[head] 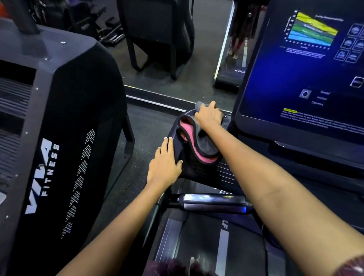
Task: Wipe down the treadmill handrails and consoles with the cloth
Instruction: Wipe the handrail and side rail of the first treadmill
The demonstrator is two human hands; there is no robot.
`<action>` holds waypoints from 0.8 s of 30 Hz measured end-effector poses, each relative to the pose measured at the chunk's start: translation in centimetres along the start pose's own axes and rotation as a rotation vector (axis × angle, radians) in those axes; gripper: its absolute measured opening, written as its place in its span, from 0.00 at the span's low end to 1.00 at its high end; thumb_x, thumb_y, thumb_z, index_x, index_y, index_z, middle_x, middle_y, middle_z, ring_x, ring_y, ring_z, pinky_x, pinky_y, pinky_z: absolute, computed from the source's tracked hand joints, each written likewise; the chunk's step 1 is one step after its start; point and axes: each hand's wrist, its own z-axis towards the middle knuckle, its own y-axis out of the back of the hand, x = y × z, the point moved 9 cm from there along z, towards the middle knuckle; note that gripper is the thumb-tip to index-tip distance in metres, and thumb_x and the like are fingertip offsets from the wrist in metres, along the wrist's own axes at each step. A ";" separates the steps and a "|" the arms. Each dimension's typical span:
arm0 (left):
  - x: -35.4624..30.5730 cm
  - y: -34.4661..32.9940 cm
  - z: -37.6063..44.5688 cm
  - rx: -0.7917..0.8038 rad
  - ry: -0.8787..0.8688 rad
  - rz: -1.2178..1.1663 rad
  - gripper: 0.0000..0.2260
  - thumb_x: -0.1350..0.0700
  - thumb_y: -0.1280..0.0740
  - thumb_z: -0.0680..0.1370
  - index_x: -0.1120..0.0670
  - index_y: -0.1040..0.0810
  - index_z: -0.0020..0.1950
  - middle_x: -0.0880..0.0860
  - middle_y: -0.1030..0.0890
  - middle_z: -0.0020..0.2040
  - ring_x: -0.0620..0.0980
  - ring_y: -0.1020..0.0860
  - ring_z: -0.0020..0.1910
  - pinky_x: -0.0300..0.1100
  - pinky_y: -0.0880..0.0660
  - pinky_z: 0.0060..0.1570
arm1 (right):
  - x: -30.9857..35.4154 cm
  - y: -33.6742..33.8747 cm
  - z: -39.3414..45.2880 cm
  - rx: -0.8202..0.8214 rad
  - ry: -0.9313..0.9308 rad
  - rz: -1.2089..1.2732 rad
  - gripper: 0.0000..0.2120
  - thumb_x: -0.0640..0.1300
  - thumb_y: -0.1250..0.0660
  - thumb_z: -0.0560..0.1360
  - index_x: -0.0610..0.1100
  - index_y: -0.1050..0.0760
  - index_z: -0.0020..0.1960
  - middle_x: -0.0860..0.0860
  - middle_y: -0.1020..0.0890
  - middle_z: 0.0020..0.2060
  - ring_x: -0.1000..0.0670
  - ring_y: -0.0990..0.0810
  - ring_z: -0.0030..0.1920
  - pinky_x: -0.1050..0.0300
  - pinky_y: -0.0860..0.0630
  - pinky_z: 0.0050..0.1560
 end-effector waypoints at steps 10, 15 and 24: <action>0.0 0.2 0.1 0.006 0.004 -0.022 0.34 0.49 0.39 0.79 0.55 0.55 0.78 0.51 0.52 0.78 0.56 0.44 0.74 0.52 0.33 0.64 | -1.5 0.3 -0.8 0.078 -0.106 -0.414 0.21 0.42 0.49 0.80 0.33 0.39 0.71 0.36 0.29 0.63 0.42 0.31 0.62 0.51 0.29 0.56; 0.0 0.1 0.2 0.009 0.005 -0.038 0.34 0.50 0.39 0.79 0.55 0.55 0.78 0.52 0.52 0.78 0.56 0.44 0.75 0.52 0.33 0.64 | -1.6 0.3 -3.0 0.216 -0.068 -0.654 0.24 0.51 0.44 0.79 0.38 0.35 0.70 0.41 0.29 0.67 0.39 0.31 0.66 0.47 0.31 0.60; 0.1 0.0 0.0 0.024 0.013 -0.050 0.34 0.53 0.39 0.79 0.54 0.56 0.78 0.52 0.53 0.78 0.55 0.45 0.75 0.53 0.33 0.66 | -1.7 0.9 -5.6 0.216 -0.054 -0.677 0.20 0.49 0.45 0.80 0.42 0.32 0.69 0.46 0.28 0.66 0.45 0.30 0.67 0.52 0.31 0.62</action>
